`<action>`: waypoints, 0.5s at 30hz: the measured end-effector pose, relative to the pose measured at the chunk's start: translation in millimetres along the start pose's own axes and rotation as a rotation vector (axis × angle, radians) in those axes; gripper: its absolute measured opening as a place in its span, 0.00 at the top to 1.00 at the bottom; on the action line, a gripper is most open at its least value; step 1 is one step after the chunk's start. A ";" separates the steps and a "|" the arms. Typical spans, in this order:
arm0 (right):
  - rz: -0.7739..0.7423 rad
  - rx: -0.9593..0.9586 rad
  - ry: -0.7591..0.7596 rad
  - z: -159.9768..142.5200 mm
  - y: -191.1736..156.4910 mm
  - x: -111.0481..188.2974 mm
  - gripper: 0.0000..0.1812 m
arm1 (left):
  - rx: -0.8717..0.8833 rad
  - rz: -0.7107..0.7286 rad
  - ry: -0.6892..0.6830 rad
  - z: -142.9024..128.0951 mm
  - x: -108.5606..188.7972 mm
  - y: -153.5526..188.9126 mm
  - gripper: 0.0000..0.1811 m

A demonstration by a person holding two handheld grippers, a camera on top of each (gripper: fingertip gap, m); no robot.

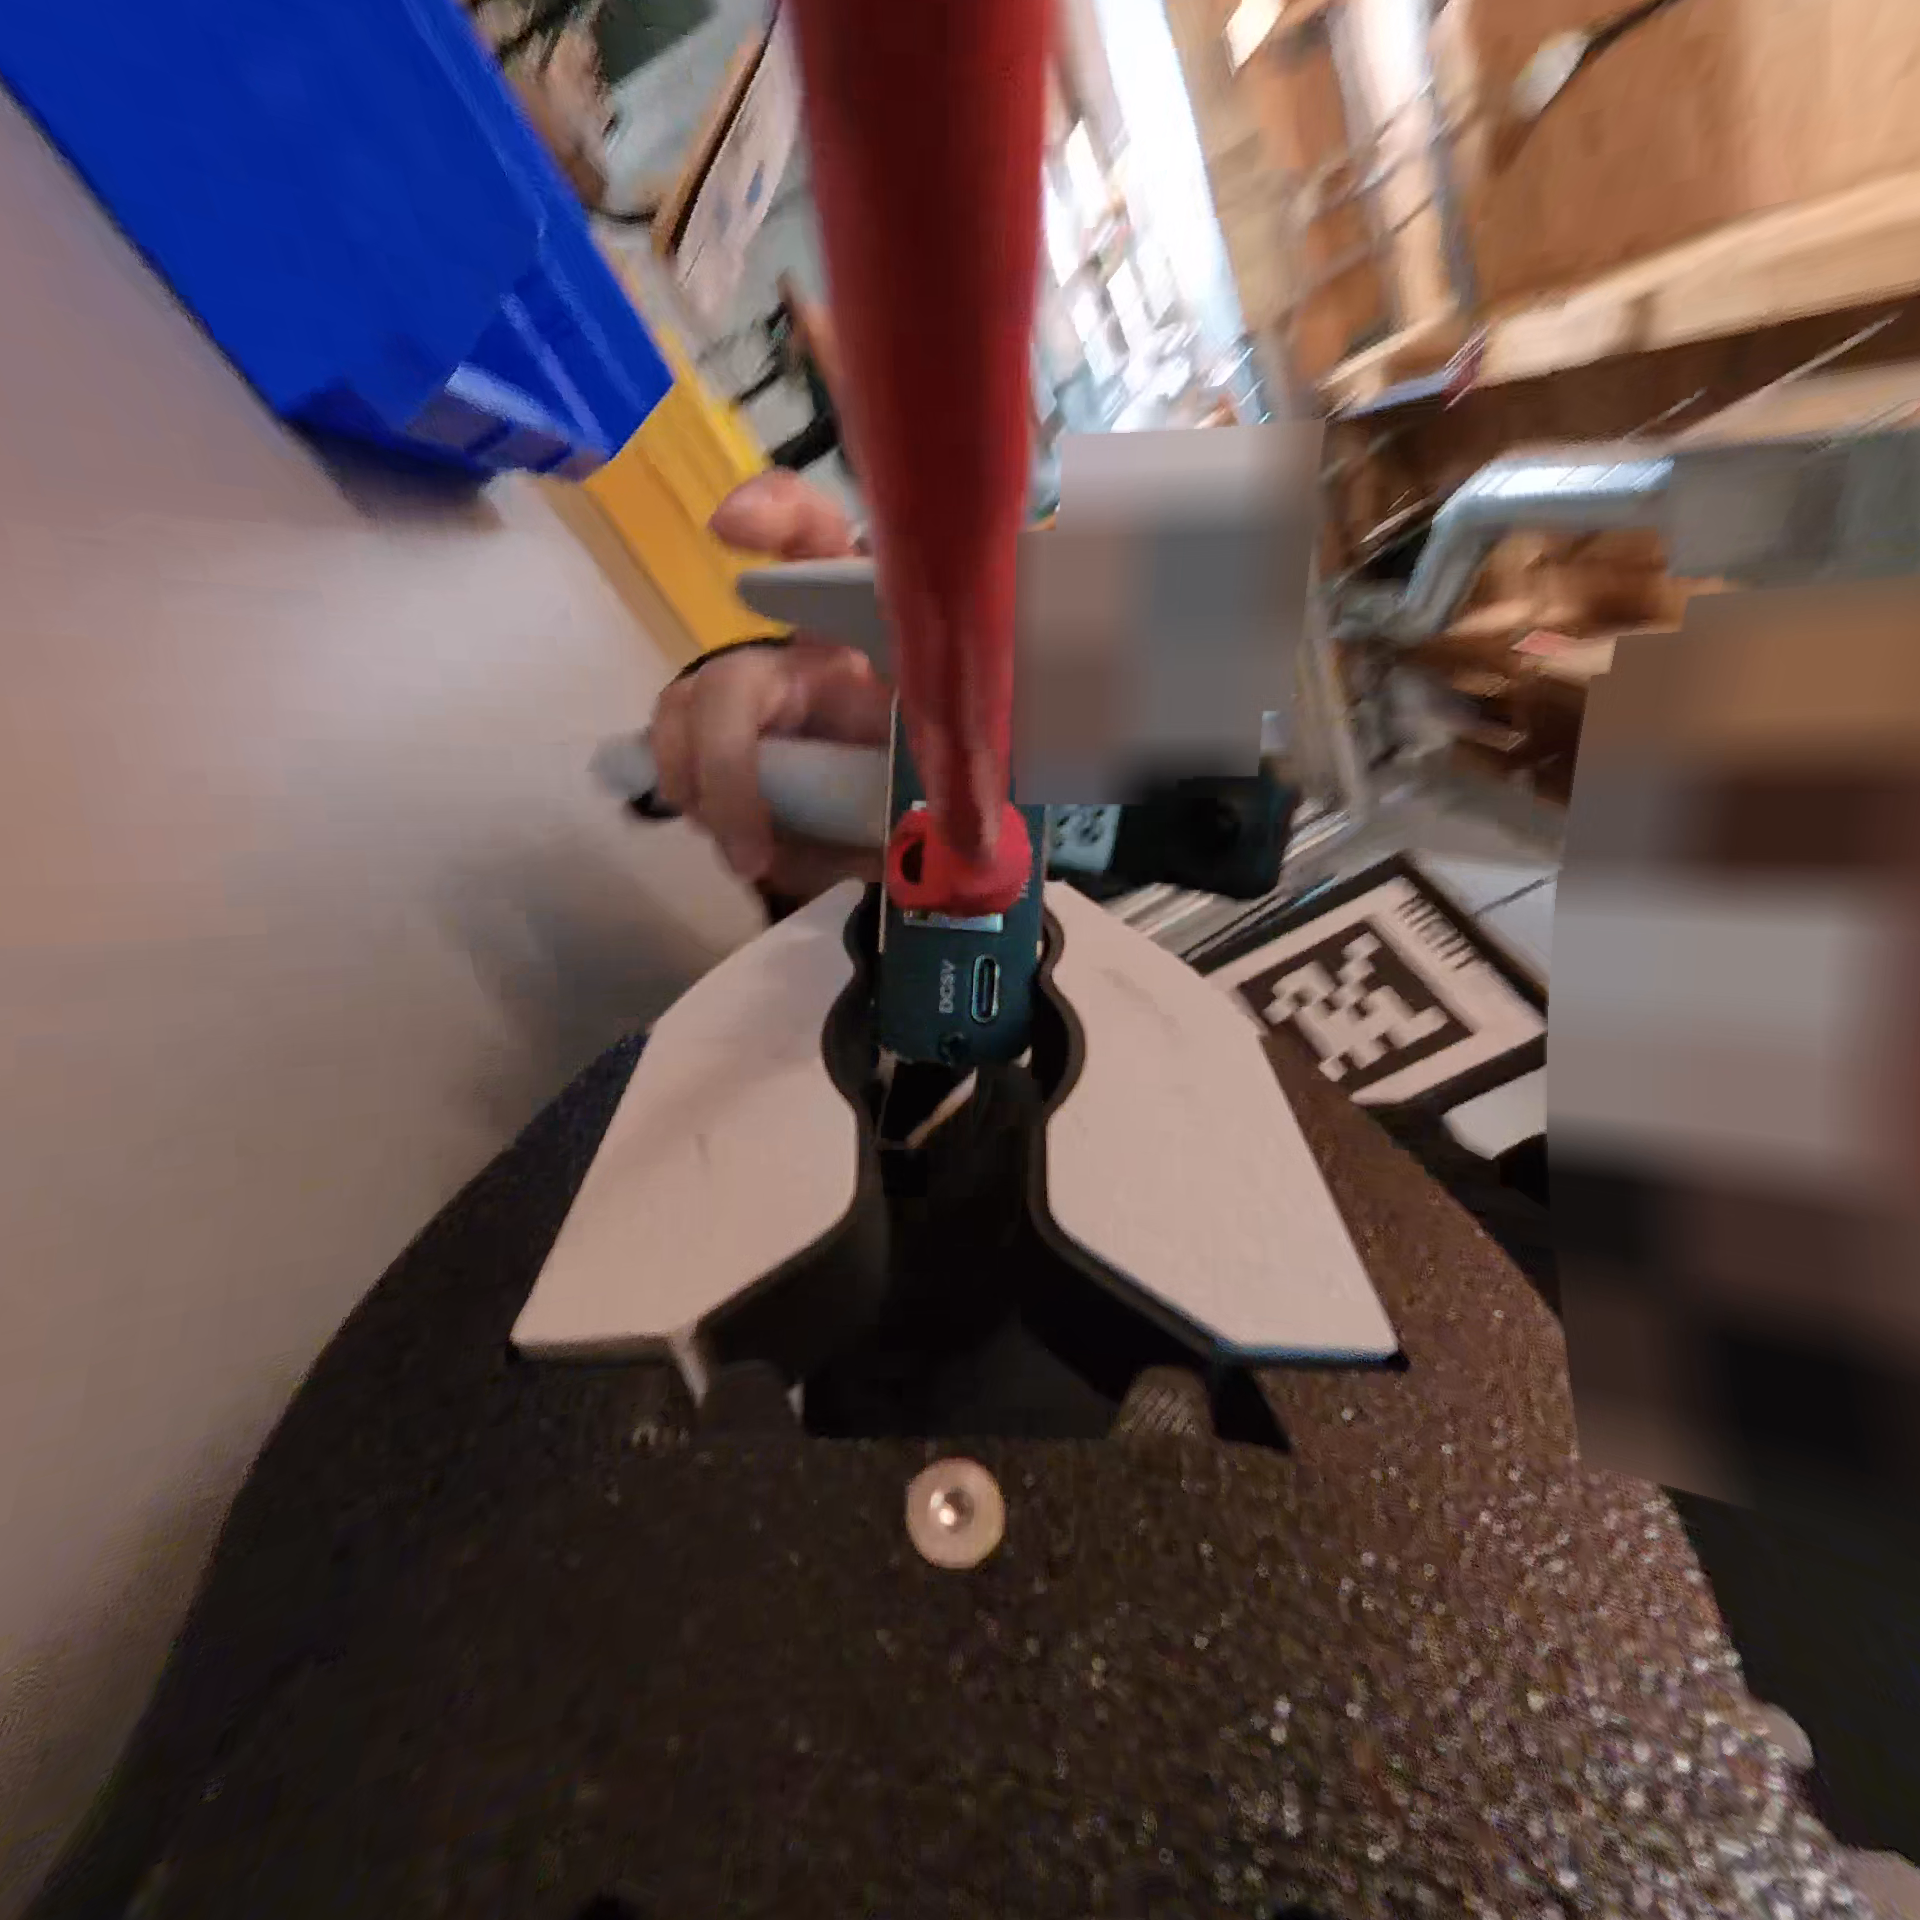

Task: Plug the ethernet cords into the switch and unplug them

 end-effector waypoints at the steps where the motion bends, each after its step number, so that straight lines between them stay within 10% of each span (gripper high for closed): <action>1: 0.006 0.015 -0.038 -0.8 0.6 3.8 0.48 | -0.023 0.037 -0.080 -3.1 4.3 -1.6 0.86; 11: -0.026 0.238 -0.259 -17.4 -8.3 -17.6 0.56 | -0.170 0.280 -0.673 -18.2 15.8 -1.2 0.86; 15: -0.224 0.138 -0.260 -18.5 19.6 -19.3 0.57 | -0.233 0.337 -0.517 8.0 8.2 -4.2 0.86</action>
Point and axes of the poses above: each gripper's, where its closed fingertips meet, x back along the fingers, z out of its top, y = z × x across the jaws, the point moved 1 cm from there along x, back along the fingers, and after that the axes turned 7 degrees about -x, right-handed, at the moved point
